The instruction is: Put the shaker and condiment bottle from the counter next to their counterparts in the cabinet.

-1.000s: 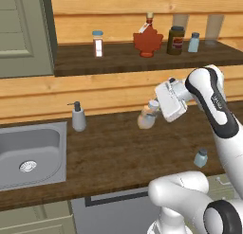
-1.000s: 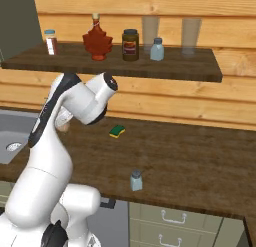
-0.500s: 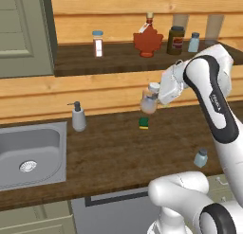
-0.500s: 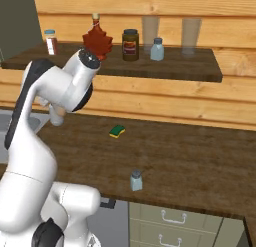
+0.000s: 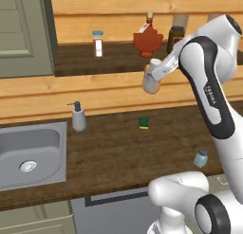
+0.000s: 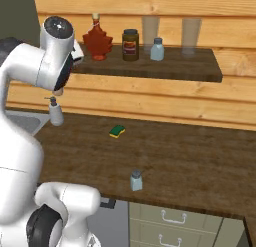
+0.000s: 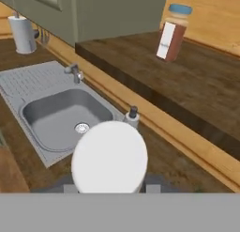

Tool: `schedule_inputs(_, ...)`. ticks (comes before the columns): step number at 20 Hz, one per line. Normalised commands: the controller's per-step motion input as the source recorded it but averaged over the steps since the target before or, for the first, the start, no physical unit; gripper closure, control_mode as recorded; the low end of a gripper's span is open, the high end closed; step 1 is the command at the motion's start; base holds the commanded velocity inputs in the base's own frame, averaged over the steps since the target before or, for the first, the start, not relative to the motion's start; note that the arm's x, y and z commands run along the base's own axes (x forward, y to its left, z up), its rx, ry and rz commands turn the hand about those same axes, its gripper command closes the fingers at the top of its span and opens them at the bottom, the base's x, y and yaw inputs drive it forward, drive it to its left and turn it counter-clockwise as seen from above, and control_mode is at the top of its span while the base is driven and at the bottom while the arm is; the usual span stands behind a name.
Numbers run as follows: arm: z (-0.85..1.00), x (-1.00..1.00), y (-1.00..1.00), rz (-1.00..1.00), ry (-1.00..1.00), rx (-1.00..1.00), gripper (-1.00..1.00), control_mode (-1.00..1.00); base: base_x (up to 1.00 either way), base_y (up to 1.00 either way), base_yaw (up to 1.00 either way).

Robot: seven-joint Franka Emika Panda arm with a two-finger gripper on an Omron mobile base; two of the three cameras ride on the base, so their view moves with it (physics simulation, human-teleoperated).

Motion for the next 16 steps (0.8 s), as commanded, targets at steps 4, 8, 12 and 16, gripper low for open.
schedule_inputs(4,0.96,0.0,0.01,-0.22,-0.04,0.0,1.0,-1.0,0.0,0.0,0.0)
schedule_inputs(8,0.82,0.21,0.0,-0.23,-0.01,0.01,1.0,-1.0,0.0,0.0,0.0)
schedule_inputs(12,0.32,0.3,-0.11,-0.23,0.04,0.12,1.0,-1.0,0.0,0.0,0.0)
schedule_inputs(16,0.0,0.15,-0.21,-0.07,0.05,0.15,1.0,-1.0,0.0,0.0,0.0)
